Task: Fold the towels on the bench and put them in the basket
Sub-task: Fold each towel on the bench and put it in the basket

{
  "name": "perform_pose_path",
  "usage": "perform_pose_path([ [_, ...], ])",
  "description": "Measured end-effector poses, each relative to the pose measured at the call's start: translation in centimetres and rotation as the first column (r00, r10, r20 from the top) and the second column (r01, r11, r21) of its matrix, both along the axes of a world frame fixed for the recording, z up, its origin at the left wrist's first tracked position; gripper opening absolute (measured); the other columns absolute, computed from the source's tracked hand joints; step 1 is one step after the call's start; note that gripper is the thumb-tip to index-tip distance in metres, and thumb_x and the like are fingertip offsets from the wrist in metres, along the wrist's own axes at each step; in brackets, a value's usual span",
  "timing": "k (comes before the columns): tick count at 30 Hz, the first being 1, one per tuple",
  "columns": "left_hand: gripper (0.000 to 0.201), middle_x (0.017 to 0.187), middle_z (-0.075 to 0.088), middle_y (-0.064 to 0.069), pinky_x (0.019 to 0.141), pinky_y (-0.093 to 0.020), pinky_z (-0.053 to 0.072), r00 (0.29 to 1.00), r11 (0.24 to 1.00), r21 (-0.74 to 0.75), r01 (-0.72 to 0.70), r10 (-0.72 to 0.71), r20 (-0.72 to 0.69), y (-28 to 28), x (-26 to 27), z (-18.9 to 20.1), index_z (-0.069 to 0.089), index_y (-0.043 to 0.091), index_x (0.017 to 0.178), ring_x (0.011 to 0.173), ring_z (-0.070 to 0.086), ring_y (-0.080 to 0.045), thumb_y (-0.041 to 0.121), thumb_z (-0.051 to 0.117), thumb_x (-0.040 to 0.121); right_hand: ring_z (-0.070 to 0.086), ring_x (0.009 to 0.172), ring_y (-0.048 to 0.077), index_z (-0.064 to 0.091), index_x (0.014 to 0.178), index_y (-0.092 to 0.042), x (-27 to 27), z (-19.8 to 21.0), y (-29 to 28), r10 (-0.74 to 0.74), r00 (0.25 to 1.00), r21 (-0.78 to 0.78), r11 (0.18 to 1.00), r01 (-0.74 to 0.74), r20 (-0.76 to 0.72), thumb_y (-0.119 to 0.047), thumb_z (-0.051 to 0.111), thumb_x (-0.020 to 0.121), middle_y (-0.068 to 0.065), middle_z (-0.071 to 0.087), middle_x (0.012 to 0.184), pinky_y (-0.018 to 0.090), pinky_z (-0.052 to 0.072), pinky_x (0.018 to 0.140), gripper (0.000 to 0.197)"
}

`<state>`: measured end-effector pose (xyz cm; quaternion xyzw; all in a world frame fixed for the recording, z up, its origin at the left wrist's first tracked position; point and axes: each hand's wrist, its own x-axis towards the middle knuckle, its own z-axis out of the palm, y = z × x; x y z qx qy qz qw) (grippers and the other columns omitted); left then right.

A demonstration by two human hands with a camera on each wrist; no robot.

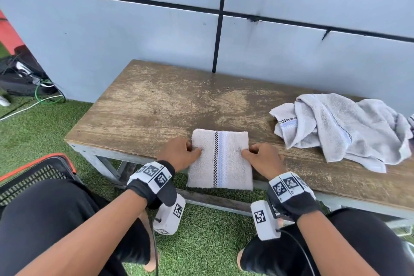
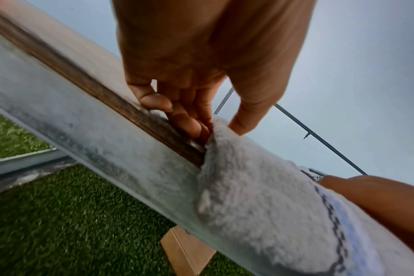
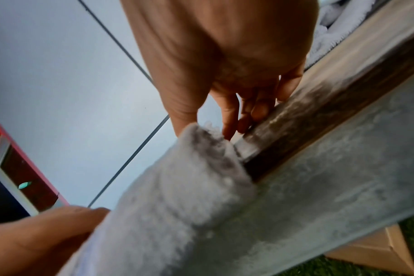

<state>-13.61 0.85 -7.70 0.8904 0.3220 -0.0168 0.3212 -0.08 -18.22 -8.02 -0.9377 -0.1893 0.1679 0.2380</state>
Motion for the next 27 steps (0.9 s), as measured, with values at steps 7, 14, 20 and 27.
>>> perform_pose_path([
  [7,0.033,0.090,0.068,-0.019,0.079,-0.046,0.054,0.938,0.889,-0.440,-0.131,0.255,0.236,-0.9,-0.3,0.0,0.059,0.003,0.086,0.081,0.065,-0.032,0.035,0.060,0.088,0.058,0.083,0.012,0.056,0.096,-0.016,-0.2,1.4,-0.5,0.006,0.971,0.277,0.959,0.062,-0.237,-0.032,0.055,0.090,-0.003,0.062,0.093,0.029,0.044,0.068,0.017],
  [14,0.019,0.102,0.068,-0.009,0.074,-0.037,0.055,0.885,0.589,-0.790,-0.170,0.444,0.141,-1.9,-0.7,-0.2,0.057,0.008,0.096,0.087,0.065,-0.022,0.023,0.063,0.089,0.066,0.097,0.026,0.060,0.110,-0.005,0.1,1.5,-1.7,-0.015,0.769,0.450,0.804,0.389,-0.639,-0.010,0.064,0.086,0.011,0.069,0.105,0.038,0.055,0.083,0.025],
  [20,0.019,0.106,0.068,-0.009,0.071,-0.032,0.053,0.897,0.521,-0.841,-0.145,0.428,0.110,-3.3,-2.6,0.2,0.061,0.007,0.106,0.092,0.065,-0.022,0.015,0.061,0.089,0.066,0.093,0.030,0.061,0.113,0.000,-0.9,1.9,-3.2,0.043,0.662,0.404,0.822,0.402,-0.748,-0.004,0.066,0.080,0.019,0.068,0.109,0.039,0.058,0.067,0.034],
  [27,0.016,0.105,0.068,-0.009,0.088,-0.040,0.052,0.882,0.573,-0.808,-0.134,0.441,0.167,-5.8,-6.3,0.6,0.062,0.009,0.105,0.096,0.064,-0.025,0.015,0.058,0.091,0.066,0.089,0.024,0.060,0.112,-0.005,-4.6,2.4,-4.6,0.035,0.713,0.420,0.828,0.372,-0.700,-0.010,0.062,0.085,0.013,0.069,0.105,0.041,0.055,0.071,0.027],
])
